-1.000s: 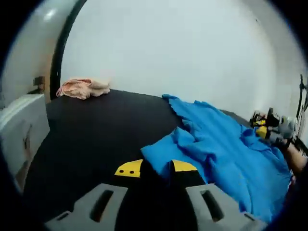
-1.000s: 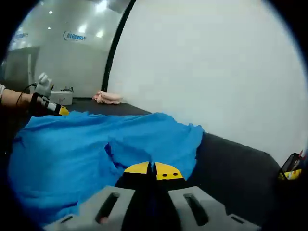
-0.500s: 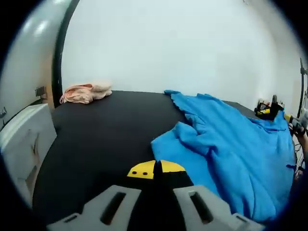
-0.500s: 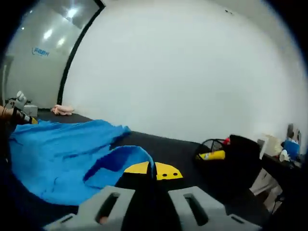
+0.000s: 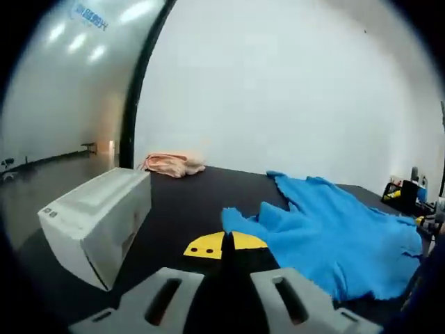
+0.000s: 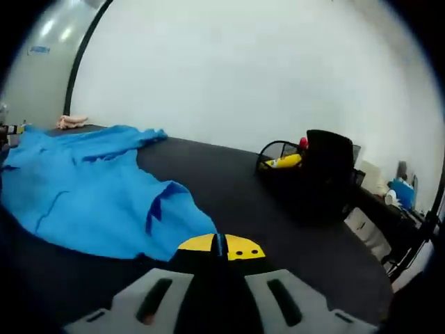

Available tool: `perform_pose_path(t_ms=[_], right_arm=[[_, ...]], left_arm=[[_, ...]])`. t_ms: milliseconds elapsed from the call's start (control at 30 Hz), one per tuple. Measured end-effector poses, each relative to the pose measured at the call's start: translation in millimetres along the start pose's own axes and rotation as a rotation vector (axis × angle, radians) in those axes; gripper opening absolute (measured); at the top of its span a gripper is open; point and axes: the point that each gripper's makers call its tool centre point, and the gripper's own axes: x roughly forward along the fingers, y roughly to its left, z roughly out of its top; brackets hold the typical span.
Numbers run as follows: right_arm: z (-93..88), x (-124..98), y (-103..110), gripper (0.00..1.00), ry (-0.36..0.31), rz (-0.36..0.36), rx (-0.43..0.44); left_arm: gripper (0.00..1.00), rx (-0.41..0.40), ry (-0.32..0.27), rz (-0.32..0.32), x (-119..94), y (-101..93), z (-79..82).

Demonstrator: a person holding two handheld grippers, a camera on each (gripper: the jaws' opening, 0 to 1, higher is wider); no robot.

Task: Spread out the cloth and fold it

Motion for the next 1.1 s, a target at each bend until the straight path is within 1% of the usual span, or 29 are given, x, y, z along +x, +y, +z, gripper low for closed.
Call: perform_pose_path(t_ms=[33,100,133,167,200,233,300,333,367,400,433,467,500,533,567,600,633,667,700,767,800,833,867,933,967,1000,1033,1067,1100], right_arm=[[2.9,-1,-3,0.02,-0.011,-0.017,-0.018],[8.9,-3,-9,0.02,-0.033,-0.035,-0.009],[13.8,-5,-9,0.03,-0.053,-0.034,0.0],[18.0,-6,-6,0.04,-0.07,-0.02,0.005],[25.2,-8,3,0.08,-0.098,0.022,0.012],[27.7,-9,7,0.12,-0.11,0.039,0.014],[39.4,-12,37,0.26,-0.161,0.174,0.027],[48.0,-13,59,0.32,-0.2,0.272,0.02],[54.4,-15,81,0.34,-0.223,0.36,0.009],[57.3,-14,92,0.31,-0.226,0.393,0.012],[59.5,-12,99,0.29,-0.223,0.405,0.004],[62.8,-9,105,0.28,-0.233,0.408,-0.027],[65.8,-3,113,0.28,-0.237,0.414,-0.06],[64.6,2,118,0.28,-0.226,0.418,-0.069],[55.7,11,124,0.25,-0.175,0.428,-0.095],[47.3,19,123,0.11,-0.129,0.411,-0.125],[38.2,29,108,0.0,-0.073,0.317,-0.167],[37.8,35,101,0.0,-0.072,0.276,-0.173],[39.1,40,94,0.0,-0.078,0.269,-0.157],[51.2,39,88,0.0,-0.121,0.269,-0.052],[60.1,41,80,0.0,-0.153,0.261,-0.013],[63.7,43,66,0.0,-0.162,0.224,-0.006],[64.0,47,51,0.0,-0.16,0.17,-0.027],[57.7,46,40,0.0,-0.136,0.167,-0.005],[51.6,43,36,0.02,-0.115,0.166,0.032],[45.3,36,37,0.12,-0.103,0.205,0.086],[42.4,33,38,0.23,-0.098,0.22,0.102],[33.1,25,35,0.34,-0.085,0.225,0.157],[25.5,21,32,0.41,-0.074,0.222,0.182]], left_arm=[[0.01,0.004,0.002,0.004,-1,2.7,-2.3],[0.01,0.011,-0.008,0.012,-4,6.4,-3.1],[0.02,0.064,-0.015,0.056,-7,16.5,-0.7],[0.02,0.07,-0.016,0.061,-8,18.3,-0.2],[0.04,0.051,-0.033,0.061,-11,22.5,2.7],[0.04,0.022,-0.076,0.054,-13,22.2,8.6],[0.09,-0.043,-0.1,-0.008,-11,15.4,11.2],[0.12,-0.107,-0.114,-0.05,-8,7.5,13.3],[0.15,-0.147,-0.106,-0.094,-3,-3.4,12.8],[0.16,-0.158,-0.1,-0.108,-2,-7.7,12.2],[0.16,-0.193,-0.076,-0.137,4,-17.3,9.2],[0.16,-0.195,-0.058,-0.147,8,-23.7,6.1],[0.17,-0.168,-0.027,-0.16,15,-31.9,1.1],[0.17,-0.133,-0.016,-0.162,19,-35.8,-0.7],[0.17,-0.082,-0.004,-0.157,25,-40.1,-2.7],[0.17,-0.053,0.001,-0.151,28,-41.3,-3.0],[0.17,-0.035,0.007,-0.159,32,-46.8,-3.5],[0.18,-0.037,0.009,-0.161,34,-49.0,-2.8],[0.18,-0.044,0.007,-0.166,35,-52.0,-1.1],[0.18,-0.041,0.008,-0.17,36,-55.0,0.8],[0.18,-0.028,0.004,-0.169,36,-55.1,2.1],[0.18,-0.003,0.004,-0.163,37,-53.9,3.2],[0.19,0.003,0.008,-0.156,37,-53.0,3.3],[0.22,-0.003,0.007,-0.157,37,-50.7,4.7],[0.23,-0.028,0.002,-0.168,33,-50.4,6.4],[0.24,-0.047,-0.011,-0.182,31,-51.4,8.7],[0.25,-0.075,-0.029,-0.193,26,-49.7,11.3],[0.29,-0.082,-0.035,-0.195,23,-47.3,11.3],[0.31,-0.094,-0.034,-0.197,21,-43.1,9.8]])
